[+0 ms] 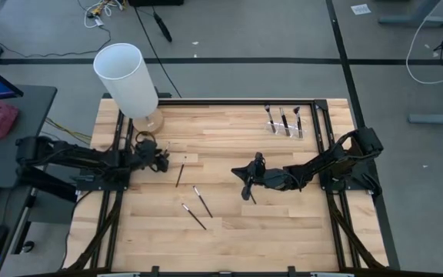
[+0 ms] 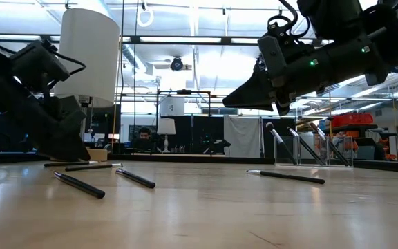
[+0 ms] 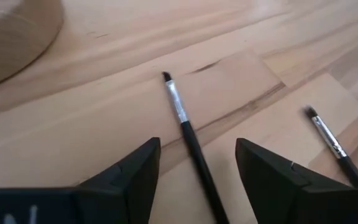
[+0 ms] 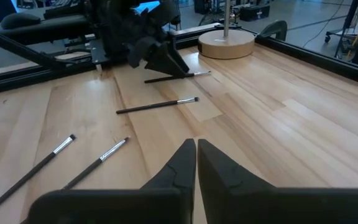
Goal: Put items in baskets/containers
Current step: Put the eyeshadow brush into the transparent organizer
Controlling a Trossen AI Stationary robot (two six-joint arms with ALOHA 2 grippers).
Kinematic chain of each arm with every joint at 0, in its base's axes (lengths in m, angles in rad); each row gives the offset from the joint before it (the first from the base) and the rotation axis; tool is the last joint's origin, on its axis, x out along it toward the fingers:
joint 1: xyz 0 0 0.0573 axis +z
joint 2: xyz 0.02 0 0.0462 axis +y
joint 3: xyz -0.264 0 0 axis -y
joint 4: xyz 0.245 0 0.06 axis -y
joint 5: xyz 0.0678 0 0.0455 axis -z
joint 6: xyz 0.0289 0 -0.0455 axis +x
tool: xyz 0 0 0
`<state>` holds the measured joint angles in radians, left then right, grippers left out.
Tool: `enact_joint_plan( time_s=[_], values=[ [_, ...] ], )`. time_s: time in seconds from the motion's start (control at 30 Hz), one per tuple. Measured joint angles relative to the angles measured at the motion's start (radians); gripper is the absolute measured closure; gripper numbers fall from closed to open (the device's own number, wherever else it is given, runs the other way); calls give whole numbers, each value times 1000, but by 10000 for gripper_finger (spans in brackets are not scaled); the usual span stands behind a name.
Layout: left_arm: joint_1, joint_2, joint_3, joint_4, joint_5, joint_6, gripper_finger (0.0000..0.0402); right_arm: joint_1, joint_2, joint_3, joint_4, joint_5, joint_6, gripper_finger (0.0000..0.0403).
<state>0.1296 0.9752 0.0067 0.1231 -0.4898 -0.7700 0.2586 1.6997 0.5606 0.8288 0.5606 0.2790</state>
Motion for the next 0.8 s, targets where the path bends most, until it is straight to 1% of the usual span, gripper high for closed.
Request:
enact_joint_plan(
  time_s=[0.1,0.17,0.37,0.5,0.73,0.8],
  values=[
    [-36,0,2,-43,-57,-64,199,-1,0,0,0,0,0,382],
    [-56,0,1,-50,-81,-81,210,-1,0,0,0,0,-1,382],
    [-72,0,-1,-54,-106,-86,236,-10,0,0,0,0,-6,382],
    [-56,1,19,-74,-105,-84,240,-18,0,0,1,0,-6,382],
    [-21,2,144,-228,-108,-6,239,-28,0,0,1,0,-3,382],
    [-11,2,150,-258,-110,-4,239,-29,0,0,1,0,0,382]
  ],
)
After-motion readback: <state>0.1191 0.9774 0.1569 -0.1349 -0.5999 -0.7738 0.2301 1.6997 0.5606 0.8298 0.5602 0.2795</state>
